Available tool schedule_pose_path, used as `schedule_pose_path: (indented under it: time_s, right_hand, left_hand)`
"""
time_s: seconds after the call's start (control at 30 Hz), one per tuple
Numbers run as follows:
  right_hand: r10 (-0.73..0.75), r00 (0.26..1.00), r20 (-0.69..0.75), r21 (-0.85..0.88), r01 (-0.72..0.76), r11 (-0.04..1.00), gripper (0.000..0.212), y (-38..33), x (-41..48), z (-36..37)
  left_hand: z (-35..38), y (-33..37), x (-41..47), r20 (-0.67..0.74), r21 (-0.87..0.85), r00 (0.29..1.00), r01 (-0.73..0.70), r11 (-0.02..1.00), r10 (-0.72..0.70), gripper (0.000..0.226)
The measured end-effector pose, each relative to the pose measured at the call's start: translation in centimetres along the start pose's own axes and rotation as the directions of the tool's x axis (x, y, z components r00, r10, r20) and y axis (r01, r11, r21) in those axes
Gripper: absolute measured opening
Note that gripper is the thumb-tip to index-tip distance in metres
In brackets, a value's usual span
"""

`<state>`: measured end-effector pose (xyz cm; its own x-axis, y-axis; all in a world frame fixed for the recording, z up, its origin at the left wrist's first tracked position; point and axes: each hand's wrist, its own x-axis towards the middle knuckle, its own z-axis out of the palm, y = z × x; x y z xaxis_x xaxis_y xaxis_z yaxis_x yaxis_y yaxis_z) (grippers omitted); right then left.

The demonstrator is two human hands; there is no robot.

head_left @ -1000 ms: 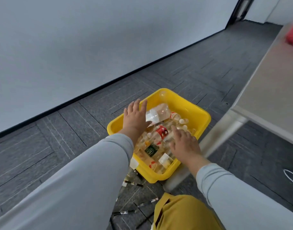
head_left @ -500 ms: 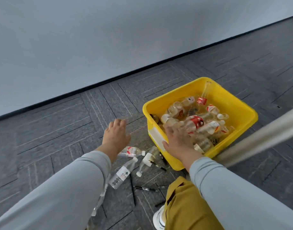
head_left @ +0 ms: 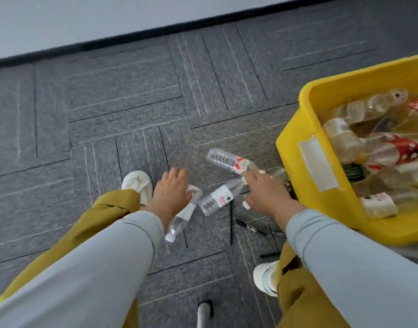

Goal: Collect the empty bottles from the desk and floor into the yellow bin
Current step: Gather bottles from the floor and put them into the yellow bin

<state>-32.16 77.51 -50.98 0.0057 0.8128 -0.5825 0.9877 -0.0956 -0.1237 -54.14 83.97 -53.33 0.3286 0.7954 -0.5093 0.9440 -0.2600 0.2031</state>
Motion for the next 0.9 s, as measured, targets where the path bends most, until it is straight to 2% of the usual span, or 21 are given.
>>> schedule_pose_path:
  time_s: [0.3,0.6,0.73,0.9]
  right_hand:
    - [-0.041,0.994,0.104,-0.012,0.042,0.999,0.057,1.7,4.8,5.8]
    - [-0.11,0.989,0.102,0.011,0.109,0.994,0.056,2.4,7.5,12.0]
    - [-0.118,0.989,0.093,0.031,0.115,0.993,0.057,2.9,8.6,13.0]
    - [-0.113,0.993,0.046,0.033,0.111,0.993,0.054,3.4,10.3,13.0]
  left_hand:
    - [10.5,-2.0,3.1,0.14,0.031,0.987,0.069,0.997,-0.073,0.074]
    - [17.9,-3.1,5.3,0.213,-0.027,0.937,0.288,0.957,-0.276,0.106]
    - [19.2,-2.5,6.2,0.163,-0.085,0.938,0.323,0.943,-0.306,0.098]
    - [18.1,-1.9,7.1,0.033,-0.062,0.969,0.245,0.967,-0.244,0.092]
